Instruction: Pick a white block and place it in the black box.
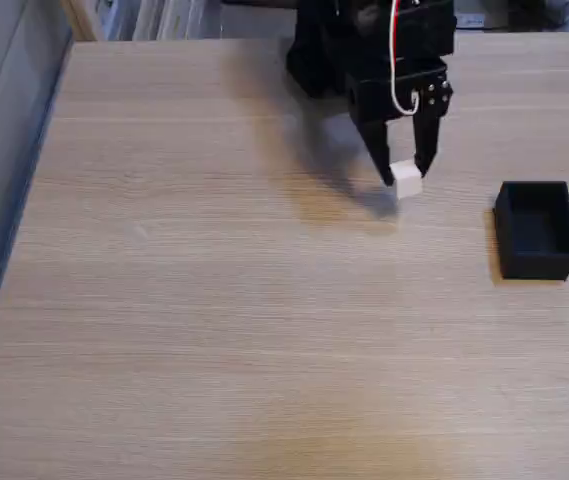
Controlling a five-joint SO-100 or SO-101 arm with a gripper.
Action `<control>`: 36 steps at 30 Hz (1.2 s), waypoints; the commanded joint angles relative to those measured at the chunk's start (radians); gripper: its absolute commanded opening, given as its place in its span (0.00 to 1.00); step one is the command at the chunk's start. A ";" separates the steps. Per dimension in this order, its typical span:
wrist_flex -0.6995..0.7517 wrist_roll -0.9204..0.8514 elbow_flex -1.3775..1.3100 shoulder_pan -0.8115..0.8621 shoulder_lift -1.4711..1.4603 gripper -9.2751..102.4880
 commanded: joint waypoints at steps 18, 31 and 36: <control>0.089 0.146 -0.532 -0.342 -0.380 0.08; 0.133 0.192 -0.779 -0.371 -0.604 0.10; 0.137 0.199 -0.795 -0.364 -0.626 0.15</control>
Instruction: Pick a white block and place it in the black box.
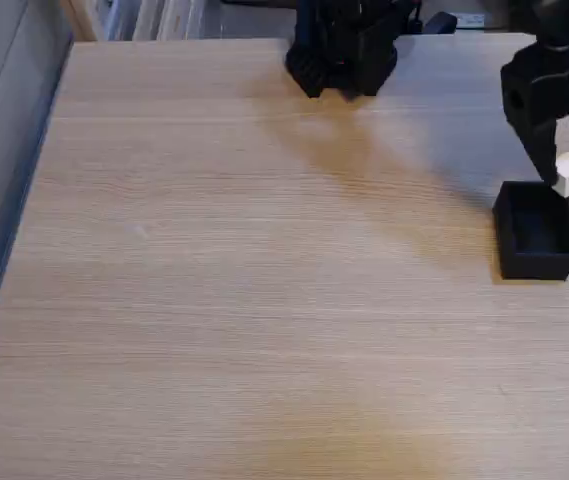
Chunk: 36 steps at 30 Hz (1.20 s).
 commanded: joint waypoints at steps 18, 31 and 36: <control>0.095 -0.002 -0.008 0.058 0.087 0.08; -0.130 -0.250 0.709 0.423 0.601 0.08; -0.262 -0.351 1.045 0.586 0.805 0.08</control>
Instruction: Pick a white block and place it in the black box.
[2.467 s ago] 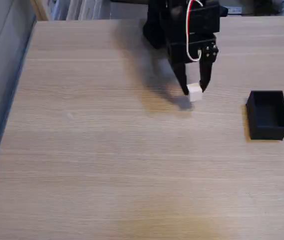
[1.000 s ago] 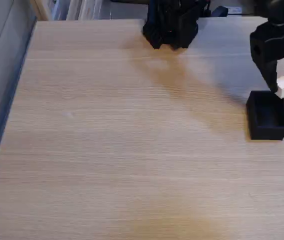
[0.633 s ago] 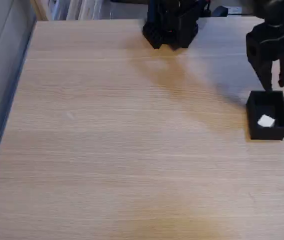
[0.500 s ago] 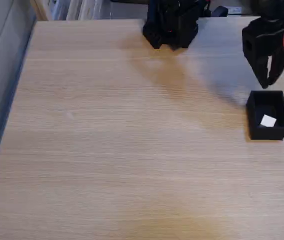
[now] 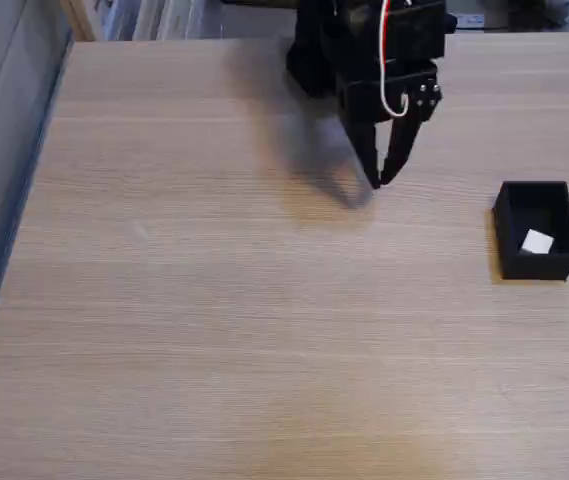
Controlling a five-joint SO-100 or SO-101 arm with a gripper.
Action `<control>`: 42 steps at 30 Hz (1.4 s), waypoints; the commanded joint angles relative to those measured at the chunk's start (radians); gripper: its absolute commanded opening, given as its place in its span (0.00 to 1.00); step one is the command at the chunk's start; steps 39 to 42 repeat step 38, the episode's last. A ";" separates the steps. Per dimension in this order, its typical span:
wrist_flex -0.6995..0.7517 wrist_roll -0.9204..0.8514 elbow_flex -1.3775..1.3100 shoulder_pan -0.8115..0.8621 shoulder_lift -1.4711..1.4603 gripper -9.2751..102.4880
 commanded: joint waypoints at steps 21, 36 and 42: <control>0.365 0.031 0.624 0.241 0.888 0.08; 0.368 0.029 0.624 0.261 0.891 0.08; 0.368 0.029 0.624 0.262 0.891 0.08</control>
